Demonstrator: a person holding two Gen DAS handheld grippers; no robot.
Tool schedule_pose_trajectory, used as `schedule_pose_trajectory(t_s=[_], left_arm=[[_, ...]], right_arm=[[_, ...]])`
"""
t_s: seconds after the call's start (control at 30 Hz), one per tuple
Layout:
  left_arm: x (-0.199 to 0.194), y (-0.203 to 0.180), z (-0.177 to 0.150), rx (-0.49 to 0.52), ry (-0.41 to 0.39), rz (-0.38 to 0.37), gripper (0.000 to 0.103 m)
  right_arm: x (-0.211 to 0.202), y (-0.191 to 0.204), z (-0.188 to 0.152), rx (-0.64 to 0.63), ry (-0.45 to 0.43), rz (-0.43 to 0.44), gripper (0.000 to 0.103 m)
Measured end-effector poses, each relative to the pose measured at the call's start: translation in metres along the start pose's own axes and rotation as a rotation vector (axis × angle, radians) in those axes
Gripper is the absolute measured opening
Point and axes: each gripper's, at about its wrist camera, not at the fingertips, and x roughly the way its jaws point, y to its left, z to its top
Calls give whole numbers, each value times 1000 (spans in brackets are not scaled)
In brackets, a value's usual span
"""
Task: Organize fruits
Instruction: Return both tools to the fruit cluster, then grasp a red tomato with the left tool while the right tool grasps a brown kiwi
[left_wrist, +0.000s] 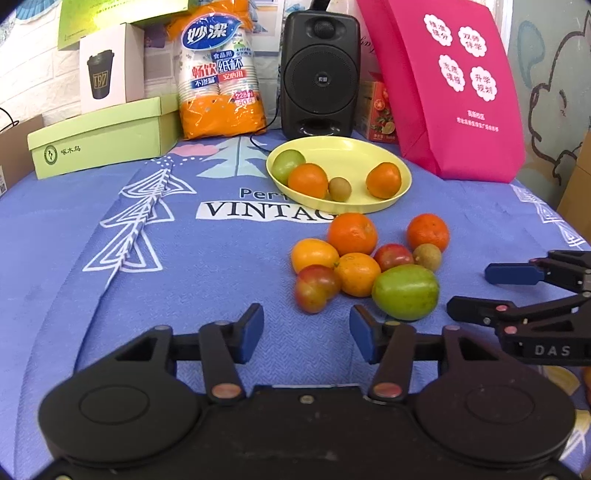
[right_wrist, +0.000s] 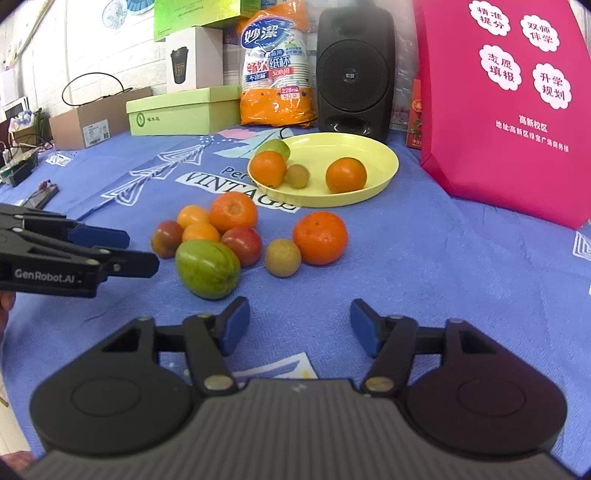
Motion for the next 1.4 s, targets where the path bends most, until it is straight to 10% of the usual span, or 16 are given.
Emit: schedule_pose_trajectory(t_s=[0.47, 0.87, 1.4], left_arm=[[33, -2, 15, 3, -3, -24, 28], [27, 3, 10, 1, -9, -20, 27], [20, 7, 4, -20, -19, -33, 27]], right_arm=[[12, -8, 7, 10, 7, 1, 68], [28, -5, 18, -27, 14, -17, 69], [36, 11, 29, -76, 40, 57, 43]])
